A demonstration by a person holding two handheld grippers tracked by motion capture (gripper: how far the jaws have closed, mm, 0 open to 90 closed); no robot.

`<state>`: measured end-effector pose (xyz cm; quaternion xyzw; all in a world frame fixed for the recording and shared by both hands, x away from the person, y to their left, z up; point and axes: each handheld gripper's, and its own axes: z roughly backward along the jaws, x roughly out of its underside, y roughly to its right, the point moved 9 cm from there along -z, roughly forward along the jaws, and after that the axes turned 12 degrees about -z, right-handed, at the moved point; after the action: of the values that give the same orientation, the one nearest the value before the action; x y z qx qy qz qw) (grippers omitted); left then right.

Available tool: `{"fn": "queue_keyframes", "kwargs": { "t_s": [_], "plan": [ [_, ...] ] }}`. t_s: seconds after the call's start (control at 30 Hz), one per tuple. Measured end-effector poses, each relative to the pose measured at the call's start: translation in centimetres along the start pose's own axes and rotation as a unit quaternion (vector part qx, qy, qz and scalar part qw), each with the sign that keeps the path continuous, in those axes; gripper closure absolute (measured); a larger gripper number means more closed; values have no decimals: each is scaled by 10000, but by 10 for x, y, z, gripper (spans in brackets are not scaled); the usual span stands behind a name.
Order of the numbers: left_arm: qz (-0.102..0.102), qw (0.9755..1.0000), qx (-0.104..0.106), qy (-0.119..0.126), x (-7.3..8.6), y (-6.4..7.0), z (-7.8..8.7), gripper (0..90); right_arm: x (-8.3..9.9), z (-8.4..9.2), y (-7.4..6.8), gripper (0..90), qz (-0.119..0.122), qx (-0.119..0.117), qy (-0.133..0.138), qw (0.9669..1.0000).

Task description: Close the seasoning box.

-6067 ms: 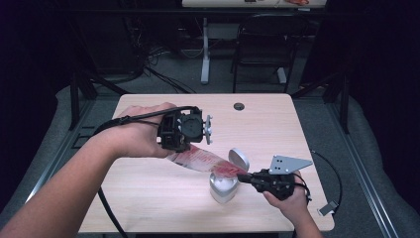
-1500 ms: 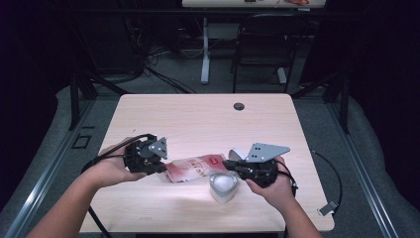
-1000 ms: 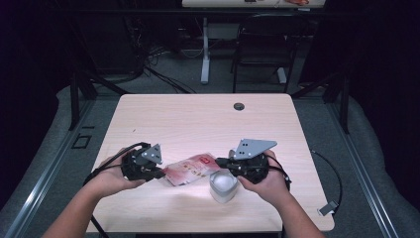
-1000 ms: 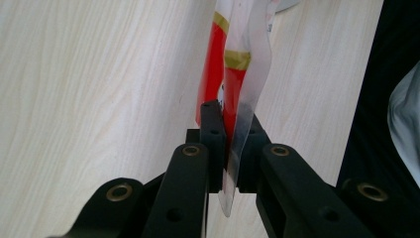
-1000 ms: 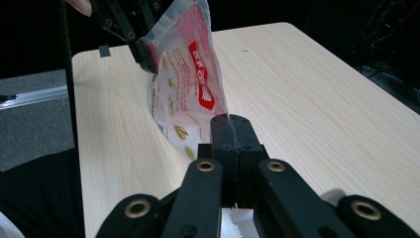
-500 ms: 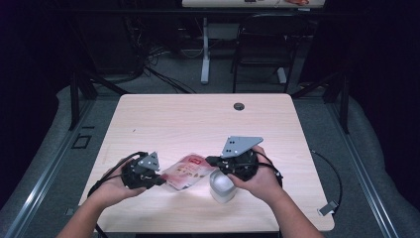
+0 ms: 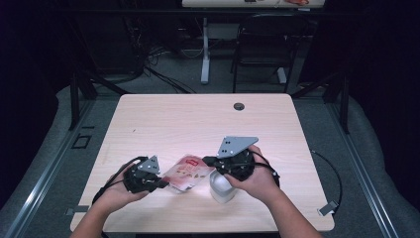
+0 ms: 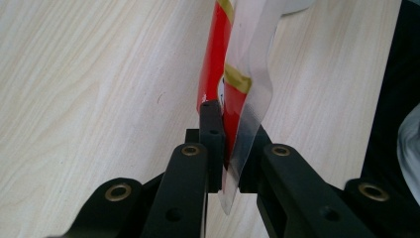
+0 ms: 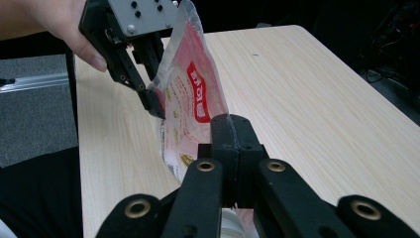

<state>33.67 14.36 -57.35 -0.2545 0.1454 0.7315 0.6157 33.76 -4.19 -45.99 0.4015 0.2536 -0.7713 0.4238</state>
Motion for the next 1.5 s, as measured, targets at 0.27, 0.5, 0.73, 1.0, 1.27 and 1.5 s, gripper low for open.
{"fn": "queue_keyframes", "kwargs": {
  "t_s": [0.27,0.5,0.73,1.0,1.27,1.5],
  "plan": [
    [87,9998,-119,92,4,4,-8,827,0,-4,-2,900,55,7,-65,10000],
    [145,9996,-215,137,5,5,-8,792,-3,-5,-4,900,121,20,-98,9999],
    [266,9990,-325,145,7,4,-10,739,-5,-8,-7,900,246,35,-169,9995],
    [280,9981,-430,335,-4,7,-3,684,-4,-7,-6,900,275,52,-226,9994],
    [251,9966,-535,583,-20,6,13,680,-5,-8,-6,900,287,34,-230,9993],
    [88,9964,-730,428,-31,8,21,681,-7,-10,-8,900,305,19,-239,9992]
  ]
}}
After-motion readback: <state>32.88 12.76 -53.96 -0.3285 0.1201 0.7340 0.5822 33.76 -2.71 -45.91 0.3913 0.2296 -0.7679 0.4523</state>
